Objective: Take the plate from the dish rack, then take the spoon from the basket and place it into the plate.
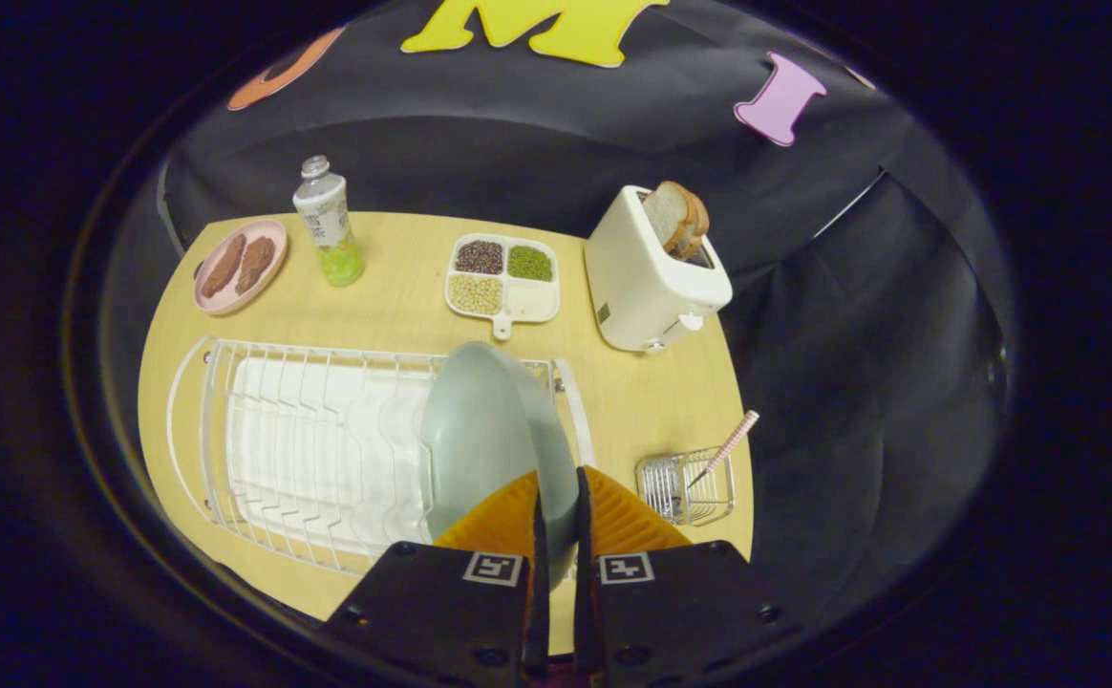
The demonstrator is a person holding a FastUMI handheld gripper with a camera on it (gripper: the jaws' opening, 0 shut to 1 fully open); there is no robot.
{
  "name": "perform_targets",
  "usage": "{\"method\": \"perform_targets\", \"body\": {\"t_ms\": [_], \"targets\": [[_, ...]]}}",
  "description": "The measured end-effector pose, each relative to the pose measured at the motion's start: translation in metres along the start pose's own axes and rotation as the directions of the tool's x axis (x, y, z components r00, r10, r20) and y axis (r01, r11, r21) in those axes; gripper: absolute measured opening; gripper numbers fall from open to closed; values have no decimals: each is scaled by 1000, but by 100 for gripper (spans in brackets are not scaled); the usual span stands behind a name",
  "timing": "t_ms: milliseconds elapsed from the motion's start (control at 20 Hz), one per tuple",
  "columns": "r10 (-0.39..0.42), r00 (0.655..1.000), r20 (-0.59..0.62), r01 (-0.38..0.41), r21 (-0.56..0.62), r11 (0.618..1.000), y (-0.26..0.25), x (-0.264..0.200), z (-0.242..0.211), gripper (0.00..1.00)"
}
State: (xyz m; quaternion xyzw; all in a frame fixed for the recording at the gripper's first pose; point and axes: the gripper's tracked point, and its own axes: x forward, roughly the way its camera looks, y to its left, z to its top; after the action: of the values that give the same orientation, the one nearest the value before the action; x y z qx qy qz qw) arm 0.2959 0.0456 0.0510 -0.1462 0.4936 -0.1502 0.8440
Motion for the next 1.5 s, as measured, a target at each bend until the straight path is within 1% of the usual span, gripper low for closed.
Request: {"method": "perform_targets", "body": {"t_ms": [350,550,650,750,800,950,1050,1150,1250,1350,1500], "targets": [[-148,986,80,149,-2,989,10,-19,0,16],[-228,966,121,226,25,974,16,-26,-3,16],[-275,950,146,270,55,961,16,-31,-4,16],[-291,943,160,282,73,957,20,-27,-5,15],[-285,945,161,277,71,958,21,-28,-10,15],[-262,950,170,249,94,964,15,-34,-18,15],[-258,947,194,234,137,963,2,-43,-24,15],[-223,946,236,186,171,968,-9,-55,-33,15],[-146,951,273,98,182,978,-13,-68,-48,16],[-44,952,303,-12,181,983,-13,-81,-70,15],[135,930,342,-202,167,965,-2,-94,-112,15]]}}
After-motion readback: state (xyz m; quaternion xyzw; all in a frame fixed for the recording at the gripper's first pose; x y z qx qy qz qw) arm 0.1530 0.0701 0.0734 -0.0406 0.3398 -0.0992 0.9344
